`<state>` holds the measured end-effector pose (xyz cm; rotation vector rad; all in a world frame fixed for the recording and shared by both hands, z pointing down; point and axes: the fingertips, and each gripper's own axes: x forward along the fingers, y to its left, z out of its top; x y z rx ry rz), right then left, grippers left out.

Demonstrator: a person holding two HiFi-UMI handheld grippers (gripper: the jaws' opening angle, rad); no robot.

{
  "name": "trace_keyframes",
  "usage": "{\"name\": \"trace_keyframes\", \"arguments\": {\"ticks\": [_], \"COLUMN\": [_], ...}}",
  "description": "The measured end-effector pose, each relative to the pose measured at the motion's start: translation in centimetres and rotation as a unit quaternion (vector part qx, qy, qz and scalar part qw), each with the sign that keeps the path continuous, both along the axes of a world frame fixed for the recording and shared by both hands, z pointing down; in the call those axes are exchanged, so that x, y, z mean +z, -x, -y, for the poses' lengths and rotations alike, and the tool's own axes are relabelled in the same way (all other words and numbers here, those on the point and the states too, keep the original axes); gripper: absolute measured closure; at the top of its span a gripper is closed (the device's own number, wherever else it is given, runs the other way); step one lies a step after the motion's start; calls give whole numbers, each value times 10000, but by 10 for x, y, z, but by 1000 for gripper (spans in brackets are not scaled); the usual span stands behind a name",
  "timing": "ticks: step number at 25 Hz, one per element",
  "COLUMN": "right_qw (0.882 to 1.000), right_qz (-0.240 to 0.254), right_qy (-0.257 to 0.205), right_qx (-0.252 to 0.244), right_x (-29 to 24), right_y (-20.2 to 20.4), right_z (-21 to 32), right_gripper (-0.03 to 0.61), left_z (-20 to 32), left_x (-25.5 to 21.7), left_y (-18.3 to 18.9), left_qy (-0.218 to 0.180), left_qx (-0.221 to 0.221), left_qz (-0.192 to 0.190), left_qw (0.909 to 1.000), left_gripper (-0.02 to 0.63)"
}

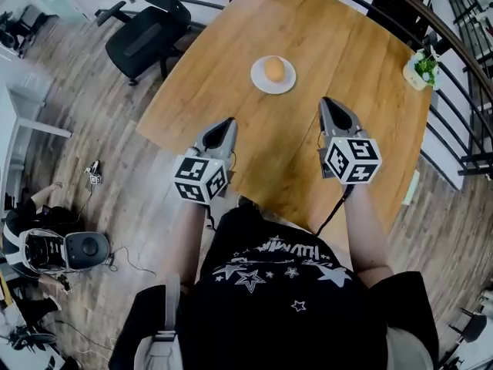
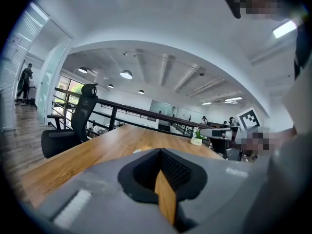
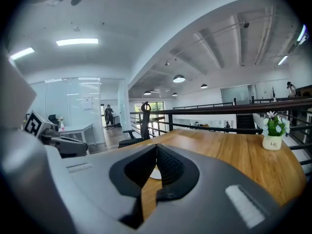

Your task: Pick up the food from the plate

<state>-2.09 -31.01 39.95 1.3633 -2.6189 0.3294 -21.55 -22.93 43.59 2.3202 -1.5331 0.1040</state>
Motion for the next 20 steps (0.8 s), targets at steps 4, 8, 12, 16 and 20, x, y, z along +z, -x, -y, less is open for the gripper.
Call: {"name": "trace_keyframes", "arguments": {"ticks": [4, 8, 12, 16, 20], "right_qw": [9997, 9994, 9992, 9992, 9991], "right_qz": [-236, -269, -160, -19, -220], "right_qy": [6, 19, -24, 34, 138], "right_qx": [56, 201, 362, 386, 342], "right_x": [9, 13, 9, -2, 5], "right_y": [22, 33, 34, 41, 56], "right_z": [18, 29, 45, 66, 91], "right_gripper": [568, 566, 558, 557, 528], "left_z": [24, 41, 60, 78, 97], "left_x": [3, 5, 11, 13, 19], "left_y": [16, 27, 33, 32, 32], "left_qy": [41, 78, 114, 137, 173], "left_qx": [120, 238, 337, 476, 601], "left_qz": [-45, -93, -154, -218, -243], "left_qw": [9999, 9996, 9992, 9985, 9977], "left_gripper": [612, 612, 613, 612, 612]}}
